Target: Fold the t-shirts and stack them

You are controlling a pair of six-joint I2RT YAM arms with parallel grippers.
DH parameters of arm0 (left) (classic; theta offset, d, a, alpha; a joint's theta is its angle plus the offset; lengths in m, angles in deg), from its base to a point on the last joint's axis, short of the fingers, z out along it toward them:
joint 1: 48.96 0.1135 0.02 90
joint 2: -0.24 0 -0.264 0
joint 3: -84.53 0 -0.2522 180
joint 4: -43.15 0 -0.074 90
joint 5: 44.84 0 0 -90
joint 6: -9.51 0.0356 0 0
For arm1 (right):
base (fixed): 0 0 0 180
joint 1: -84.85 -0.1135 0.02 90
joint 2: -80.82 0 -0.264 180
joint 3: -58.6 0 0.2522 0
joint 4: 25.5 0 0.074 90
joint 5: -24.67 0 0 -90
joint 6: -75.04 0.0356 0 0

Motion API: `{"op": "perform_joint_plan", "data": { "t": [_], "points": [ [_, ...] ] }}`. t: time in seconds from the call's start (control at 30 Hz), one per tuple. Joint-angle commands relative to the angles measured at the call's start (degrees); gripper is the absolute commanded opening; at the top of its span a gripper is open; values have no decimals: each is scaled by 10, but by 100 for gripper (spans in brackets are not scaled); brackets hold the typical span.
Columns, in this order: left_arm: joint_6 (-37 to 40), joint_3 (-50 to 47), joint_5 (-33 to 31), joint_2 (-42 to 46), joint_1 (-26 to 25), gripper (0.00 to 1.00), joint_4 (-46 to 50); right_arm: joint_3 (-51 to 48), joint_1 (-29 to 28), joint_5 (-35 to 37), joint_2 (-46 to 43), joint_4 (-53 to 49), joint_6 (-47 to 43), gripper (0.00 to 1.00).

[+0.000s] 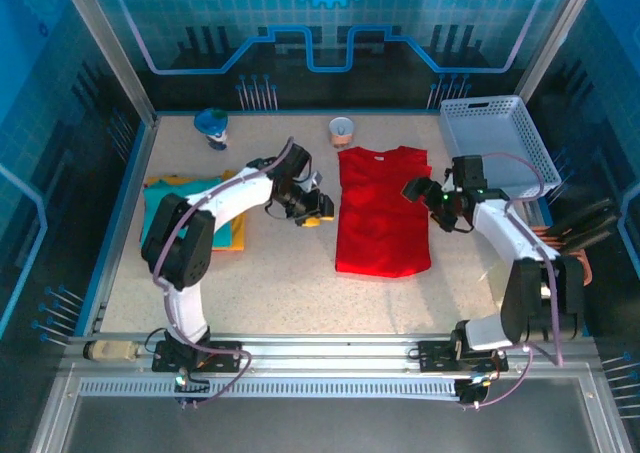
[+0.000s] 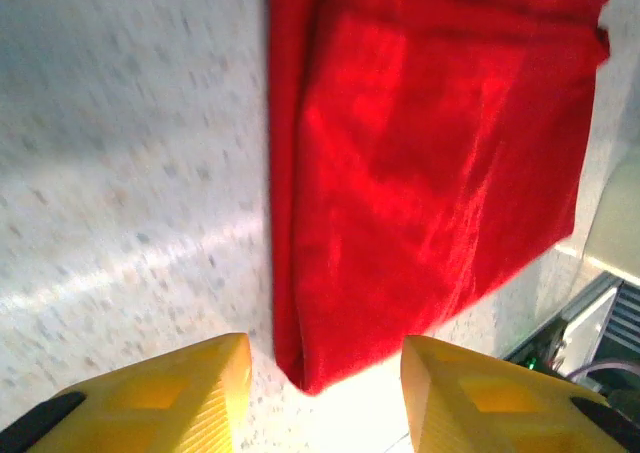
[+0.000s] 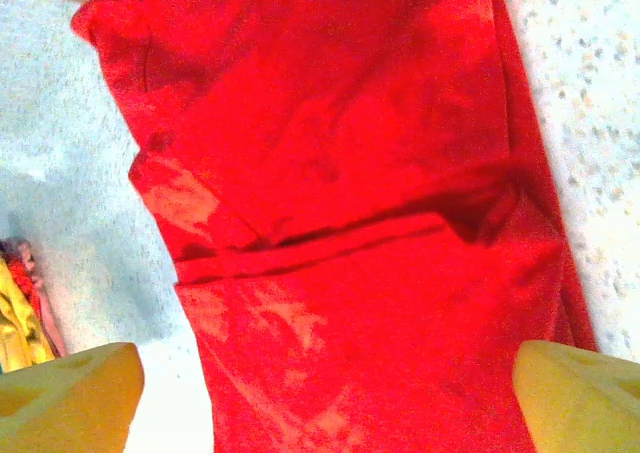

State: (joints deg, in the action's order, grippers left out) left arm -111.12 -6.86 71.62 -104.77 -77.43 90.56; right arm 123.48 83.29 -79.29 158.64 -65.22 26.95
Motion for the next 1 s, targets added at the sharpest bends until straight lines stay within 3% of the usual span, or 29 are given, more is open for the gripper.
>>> {"op": "perform_joint_plan", "data": {
  "t": [0.0,0.23,0.33,0.63,0.97],
  "points": [
    [-31,-75,8,39,-26,44,-30,-60,-7,10,-60,-82,-29,91],
    [-107,-181,7,73,-85,45,-122,-170,-11,41,-185,-132,-13,84],
    [-137,-199,5,67,-102,53,-172,-206,-10,47,-202,-124,-2,81],
    [-168,-185,-4,22,-118,55,-234,-243,-11,18,-160,-35,12,70],
    [-174,-155,-10,-28,-123,42,-226,-236,-22,7,-107,16,12,58]
  ]
}}
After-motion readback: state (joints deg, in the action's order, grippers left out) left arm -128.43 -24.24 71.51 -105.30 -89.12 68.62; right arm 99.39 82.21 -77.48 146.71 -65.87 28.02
